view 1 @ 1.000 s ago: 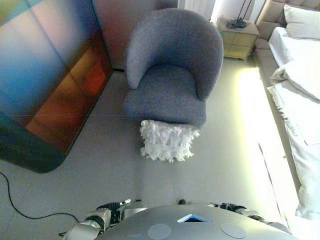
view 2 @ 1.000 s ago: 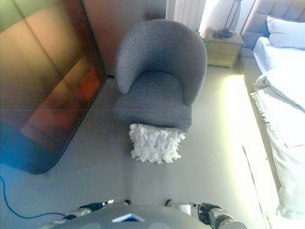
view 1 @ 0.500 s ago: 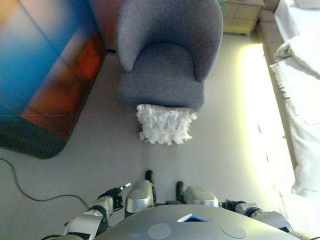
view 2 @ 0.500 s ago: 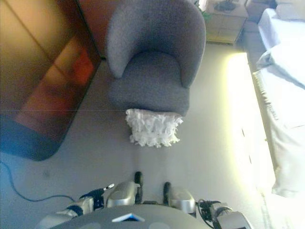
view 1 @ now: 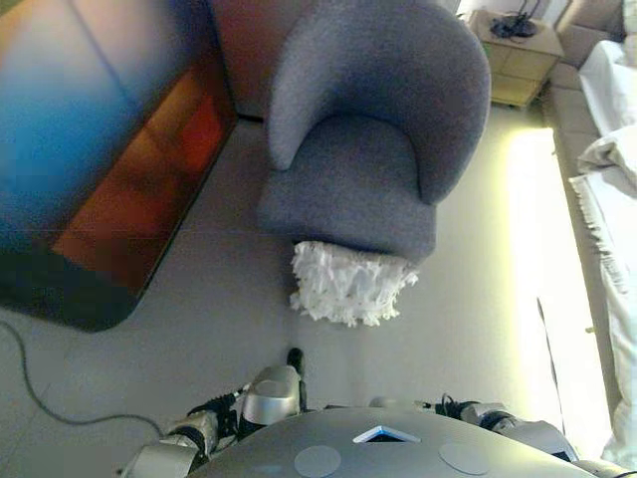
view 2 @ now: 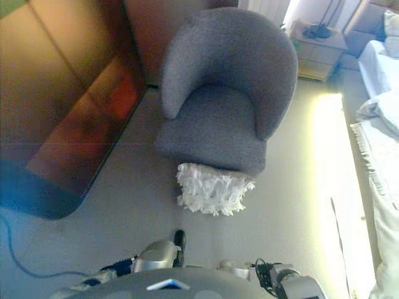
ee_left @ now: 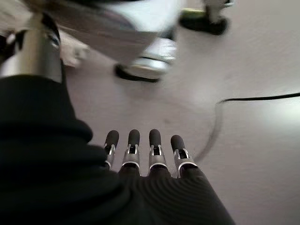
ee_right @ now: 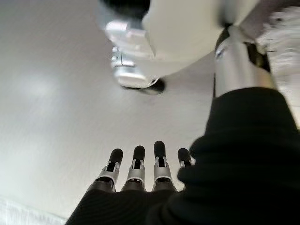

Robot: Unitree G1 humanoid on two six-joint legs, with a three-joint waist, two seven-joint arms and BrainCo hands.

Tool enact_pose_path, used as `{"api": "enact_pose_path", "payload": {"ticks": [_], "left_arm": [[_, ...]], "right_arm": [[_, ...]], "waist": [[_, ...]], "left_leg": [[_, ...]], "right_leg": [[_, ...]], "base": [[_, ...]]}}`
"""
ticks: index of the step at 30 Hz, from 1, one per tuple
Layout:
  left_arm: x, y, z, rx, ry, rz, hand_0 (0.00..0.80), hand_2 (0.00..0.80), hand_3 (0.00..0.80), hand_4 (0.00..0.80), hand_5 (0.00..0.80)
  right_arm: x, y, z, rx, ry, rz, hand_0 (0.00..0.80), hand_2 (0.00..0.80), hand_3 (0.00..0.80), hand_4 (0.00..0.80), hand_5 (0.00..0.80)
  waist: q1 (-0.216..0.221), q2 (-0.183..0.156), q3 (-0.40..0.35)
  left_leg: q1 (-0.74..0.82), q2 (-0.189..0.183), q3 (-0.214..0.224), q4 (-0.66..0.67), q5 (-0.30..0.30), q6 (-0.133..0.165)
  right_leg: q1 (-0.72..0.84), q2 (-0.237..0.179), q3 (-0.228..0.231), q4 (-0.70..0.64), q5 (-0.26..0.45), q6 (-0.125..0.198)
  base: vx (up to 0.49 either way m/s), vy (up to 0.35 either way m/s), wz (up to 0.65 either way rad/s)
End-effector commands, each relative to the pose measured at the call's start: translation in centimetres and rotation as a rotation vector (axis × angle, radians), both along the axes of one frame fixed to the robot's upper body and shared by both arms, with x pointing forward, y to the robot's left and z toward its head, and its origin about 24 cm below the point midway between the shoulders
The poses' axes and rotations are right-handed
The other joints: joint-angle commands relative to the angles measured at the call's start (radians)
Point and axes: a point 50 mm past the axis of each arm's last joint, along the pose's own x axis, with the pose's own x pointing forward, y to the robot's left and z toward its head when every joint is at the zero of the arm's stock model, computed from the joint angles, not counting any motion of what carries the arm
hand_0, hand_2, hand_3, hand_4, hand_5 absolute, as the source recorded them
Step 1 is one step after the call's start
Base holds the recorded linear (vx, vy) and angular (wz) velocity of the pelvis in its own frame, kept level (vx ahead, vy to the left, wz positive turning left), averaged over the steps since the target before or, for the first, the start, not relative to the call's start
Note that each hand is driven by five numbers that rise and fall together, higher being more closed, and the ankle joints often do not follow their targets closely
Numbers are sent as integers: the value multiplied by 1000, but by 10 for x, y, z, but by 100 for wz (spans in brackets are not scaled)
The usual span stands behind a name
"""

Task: Pick up the cushion and take it to the sofa

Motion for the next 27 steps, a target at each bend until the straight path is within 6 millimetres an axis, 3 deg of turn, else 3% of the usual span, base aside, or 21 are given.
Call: {"api": "enact_pose_path", "payload": {"ticks": [1,4,6,8,12,16,18,20,23,25,27], "left_arm": [[11,-9,0,-16,-12,-74,0,0,0,0,0],[23,-4,3,-5,-20,-88,0,0,0,0,0],[36,-3,6,-9,-35,-95,0,0,0,0,0],[42,-2,8,2,-31,-87,0,0,0,0,0],[47,-3,9,11,-40,-75,0,0,0,0,0],[41,-4,7,42,-42,-46,0,0,0,0,0],[44,-2,8,78,-54,-19,0,0,0,0,0],[45,0,9,111,-61,10,0,0,0,0,0],[52,3,12,147,-92,4,0,0,0,0,0],[62,1,14,170,-138,23,0,0,0,0,0],[75,-3,18,189,-209,98,0,0,0,0,0]], "right_arm": [[5,-6,2,-29,-35,13,0,0,0,0,0],[18,-6,3,-29,-75,24,0,0,0,0,0],[29,-5,5,-26,-113,24,0,0,0,0,0],[36,-4,6,-21,-133,30,0,0,0,0,0],[43,-2,7,-6,-168,30,0,0,0,0,0],[38,-2,6,-27,-136,88,0,0,0,0,0],[37,-1,6,-16,-130,115,0,0,0,0,0],[36,0,5,-2,-120,138,0,0,0,0,0],[40,3,6,18,-136,146,0,0,0,0,0],[52,0,9,2,-166,152,0,0,0,0,0],[65,-7,14,-29,-197,171,0,0,0,0,0]], "waist": [[-14,22,-39],[-15,29,-25],[-11,45,2],[-12,64,22],[-35,77,47],[-46,75,46],[-38,66,45],[-36,56,44],[-25,41,47],[-23,43,64],[-21,56,95]], "left_leg": [[-145,-21,-38,46,-61,39],[-118,-17,-28,41,-75,43],[-80,-1,-31,29,-92,25],[-41,25,-29,11,-91,8],[-23,59,-6,-9,-81,-9],[-22,79,-13,1,-91,-22],[-37,95,-14,5,-87,-36],[-51,103,-33,10,-82,-49],[-73,137,-49,19,-69,-80],[-107,162,-52,35,-51,-104],[-157,164,-75,82,-46,-122]], "right_leg": [[27,49,-75,102,245,42],[-57,11,-156,56,212,29],[-117,-23,-242,-24,134,9],[-167,-54,-284,-84,146,0],[-209,-93,-256,-239,249,11],[-193,-114,-216,-324,272,26],[-177,-113,-223,-376,273,41],[-163,-96,-201,-414,271,44],[-149,-75,-204,-431,254,30],[-167,-62,-218,-415,235,8],[-190,-57,-225,-404,227,-11]], "base": [[390,115,-17],[263,39,2],[190,-56,-22],[96,-100,-36],[46,-115,-4],[90,-144,-8],[37,-195,-11],[18,-263,1],[-20,-333,21],[-160,-252,25],[-244,-140,16]]}}
